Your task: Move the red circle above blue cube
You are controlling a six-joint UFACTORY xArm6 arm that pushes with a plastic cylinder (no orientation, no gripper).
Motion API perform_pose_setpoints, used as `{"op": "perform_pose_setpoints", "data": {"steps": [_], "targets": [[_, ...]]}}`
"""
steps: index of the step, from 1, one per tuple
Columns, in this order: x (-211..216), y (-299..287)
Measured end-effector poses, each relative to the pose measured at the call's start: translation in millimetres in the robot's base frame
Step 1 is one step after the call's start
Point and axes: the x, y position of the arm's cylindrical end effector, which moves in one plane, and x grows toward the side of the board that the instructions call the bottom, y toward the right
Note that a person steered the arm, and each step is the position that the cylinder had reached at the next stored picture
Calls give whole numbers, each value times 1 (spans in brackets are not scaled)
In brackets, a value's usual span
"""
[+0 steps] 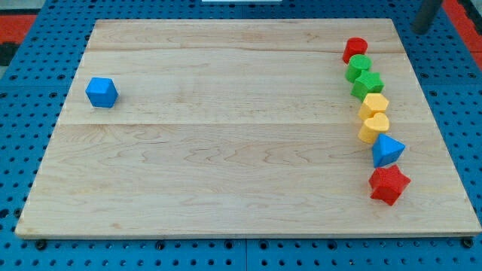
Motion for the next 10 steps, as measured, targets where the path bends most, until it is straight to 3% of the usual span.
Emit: {"op": "perform_pose_setpoints", "data": {"steps": [1,3,4,5,7,9,10], "targets": [[32,-86],[46,-194],[66,-158],[97,-174],[90,-391],[130,-388],[128,-474]]}}
